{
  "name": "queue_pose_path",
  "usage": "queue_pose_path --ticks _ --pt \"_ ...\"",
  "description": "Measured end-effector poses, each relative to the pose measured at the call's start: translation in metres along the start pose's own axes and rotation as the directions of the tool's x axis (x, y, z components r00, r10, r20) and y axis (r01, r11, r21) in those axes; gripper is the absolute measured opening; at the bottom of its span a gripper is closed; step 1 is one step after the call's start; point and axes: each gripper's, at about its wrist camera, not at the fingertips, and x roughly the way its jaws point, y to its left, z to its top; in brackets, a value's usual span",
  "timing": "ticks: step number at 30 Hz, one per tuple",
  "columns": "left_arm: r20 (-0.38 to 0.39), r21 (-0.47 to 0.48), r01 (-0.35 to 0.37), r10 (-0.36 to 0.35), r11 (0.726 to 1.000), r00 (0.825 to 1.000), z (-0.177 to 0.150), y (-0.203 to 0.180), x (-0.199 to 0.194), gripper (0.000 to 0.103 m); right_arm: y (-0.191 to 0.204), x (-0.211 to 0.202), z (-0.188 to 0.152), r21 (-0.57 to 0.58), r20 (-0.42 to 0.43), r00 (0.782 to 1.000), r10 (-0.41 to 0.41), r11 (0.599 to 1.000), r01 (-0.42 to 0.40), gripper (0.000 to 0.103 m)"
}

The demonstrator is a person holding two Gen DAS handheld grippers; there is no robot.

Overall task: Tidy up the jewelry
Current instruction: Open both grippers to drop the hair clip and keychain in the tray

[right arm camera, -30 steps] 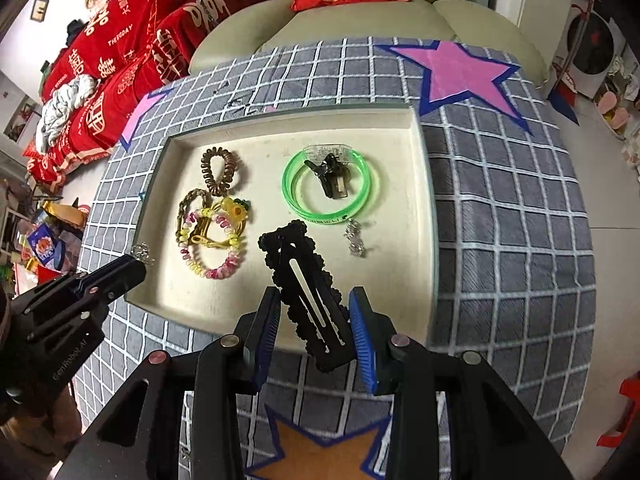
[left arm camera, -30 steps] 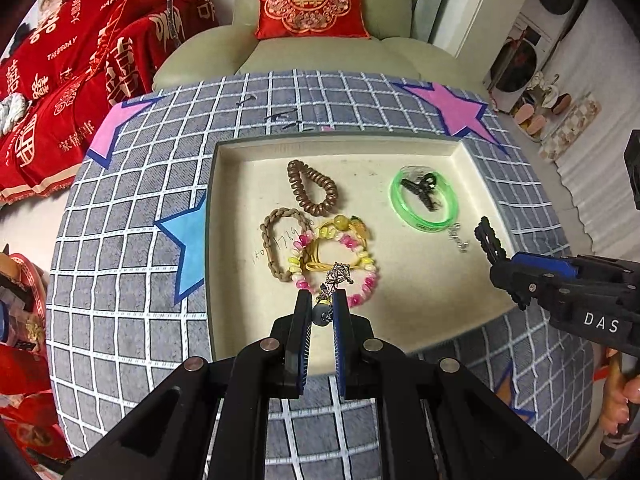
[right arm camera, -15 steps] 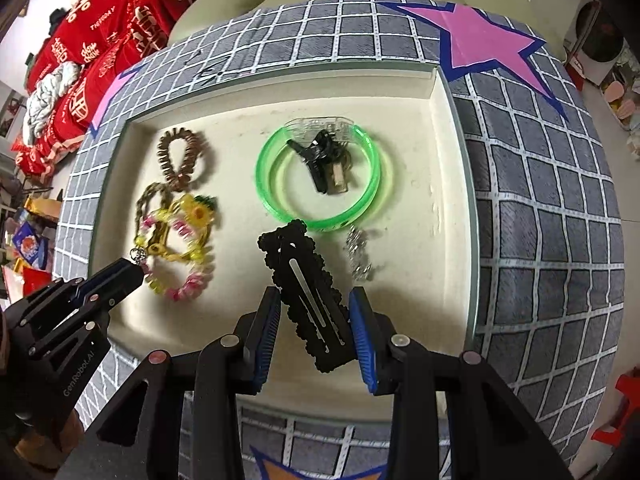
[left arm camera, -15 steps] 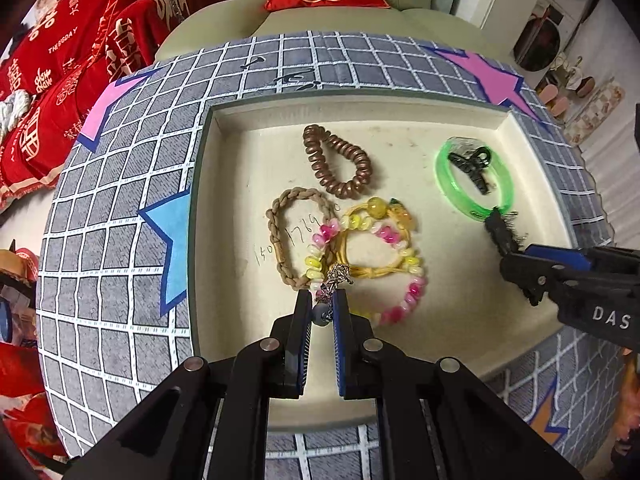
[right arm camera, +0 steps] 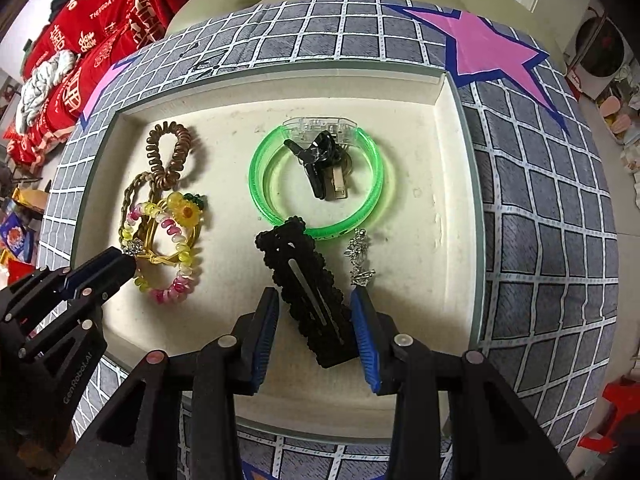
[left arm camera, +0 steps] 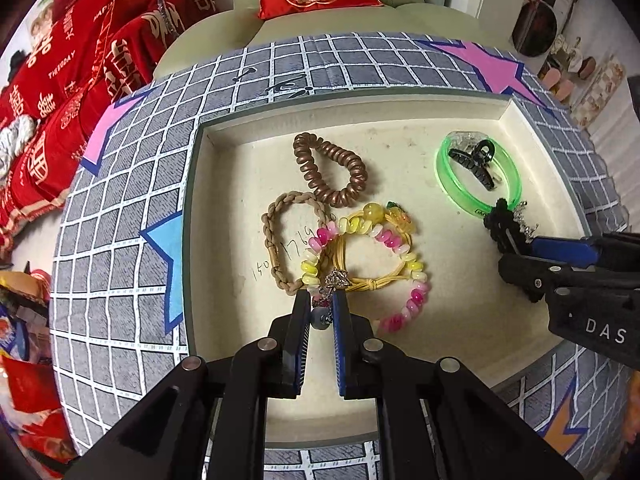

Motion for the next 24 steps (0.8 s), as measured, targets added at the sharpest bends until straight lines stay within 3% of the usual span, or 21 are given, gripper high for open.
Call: queue_pose_path --ticks 1,6,10,17,20,24 --pt "-0.001 0.002 -0.004 0.004 1.0 1.0 0.0 -0.001 -0.001 0.018 0.0 0.0 0.0 0.002 -0.003 1.0 0.003 1.0 -0.003 0.051" --pt "-0.002 -0.002 -0.009 0.009 1.0 1.0 -0.001 0.0 -0.003 0.018 -0.003 -0.004 -0.002 0.021 0.004 1.0 0.021 1.0 -0.021 0.055" --pt "-0.007 -0.014 -0.006 0.006 1.0 1.0 0.0 0.002 -0.004 0.018 -0.007 -0.013 -0.002 0.039 0.022 0.999 0.028 0.999 -0.029 0.066" --pt "0.02 -0.003 -0.01 0.01 1.0 1.0 0.003 0.001 -0.014 0.021 -0.014 -0.03 -0.005 0.07 0.065 0.997 0.033 0.997 -0.038 0.069" --pt "0.048 -0.019 -0.024 0.025 1.0 0.999 0.004 0.002 -0.021 0.092 -0.02 -0.041 -0.004 0.088 0.099 0.995 0.019 0.996 -0.028 0.069" --pt "0.079 -0.024 -0.017 0.019 1.0 0.997 0.006 0.003 -0.029 0.092 -0.026 -0.05 -0.001 0.1 0.119 0.993 0.018 0.994 -0.03 0.069"
